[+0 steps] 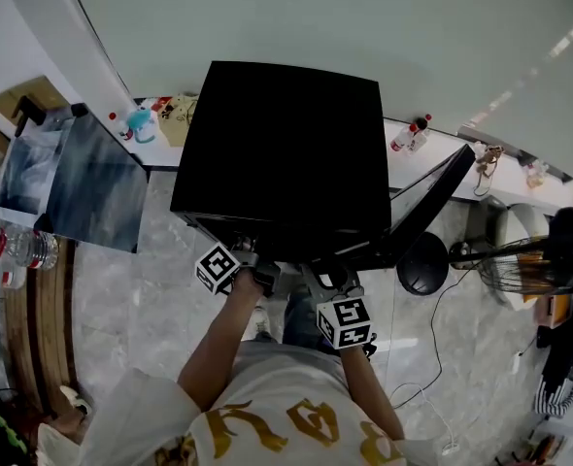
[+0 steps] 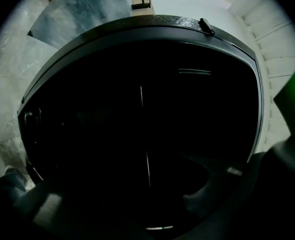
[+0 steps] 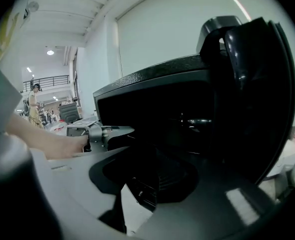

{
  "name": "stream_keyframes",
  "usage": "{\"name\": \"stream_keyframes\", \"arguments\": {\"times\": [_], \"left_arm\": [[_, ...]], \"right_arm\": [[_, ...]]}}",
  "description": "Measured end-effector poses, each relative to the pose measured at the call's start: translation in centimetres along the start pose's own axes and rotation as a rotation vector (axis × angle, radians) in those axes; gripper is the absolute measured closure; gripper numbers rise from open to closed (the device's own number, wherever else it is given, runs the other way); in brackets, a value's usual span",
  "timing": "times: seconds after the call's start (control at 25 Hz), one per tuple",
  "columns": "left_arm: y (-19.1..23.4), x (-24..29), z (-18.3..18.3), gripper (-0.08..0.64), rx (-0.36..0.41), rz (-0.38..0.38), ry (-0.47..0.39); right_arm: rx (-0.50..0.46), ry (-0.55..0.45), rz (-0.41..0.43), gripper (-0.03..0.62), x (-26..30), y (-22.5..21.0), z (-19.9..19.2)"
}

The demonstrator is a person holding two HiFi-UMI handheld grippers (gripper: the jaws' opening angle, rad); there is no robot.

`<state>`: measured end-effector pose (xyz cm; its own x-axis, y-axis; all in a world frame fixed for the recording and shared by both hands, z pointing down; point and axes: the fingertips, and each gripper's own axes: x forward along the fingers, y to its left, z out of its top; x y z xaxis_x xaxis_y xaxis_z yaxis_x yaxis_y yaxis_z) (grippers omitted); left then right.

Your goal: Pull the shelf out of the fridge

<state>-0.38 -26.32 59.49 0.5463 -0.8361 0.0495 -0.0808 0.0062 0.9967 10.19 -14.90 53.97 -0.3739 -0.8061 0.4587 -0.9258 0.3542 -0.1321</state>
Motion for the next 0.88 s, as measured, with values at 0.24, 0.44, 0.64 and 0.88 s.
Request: {"name": "stream_keyframes", "arguments": {"times": [0.24, 0.44, 0.64, 0.88], "left_arm": [[0.4, 1.0, 0.8, 0.38, -0.014, -0.026, -0.038], [0.1, 1.8, 1.3, 0.384, -0.052, -0.071, -0.064], [0.5, 2.9, 1.9, 0.405, -0.043, -0.079, -0.079], [0.7, 3.6, 2.2, 0.545, -0.044, -0.06, -0.074]], "right_arm": [[0.003, 0.02, 0.048, 0.439, 1.2, 0.4, -0.6], [0.013, 0.029, 0.057, 0.439, 1.6, 0.0, -0.8], [0.022, 0.033, 0.053, 0.439, 1.9, -0.4, -0.9], [0.02, 0.038, 0.054, 0.439, 2.1, -0.3, -1.0]]}}
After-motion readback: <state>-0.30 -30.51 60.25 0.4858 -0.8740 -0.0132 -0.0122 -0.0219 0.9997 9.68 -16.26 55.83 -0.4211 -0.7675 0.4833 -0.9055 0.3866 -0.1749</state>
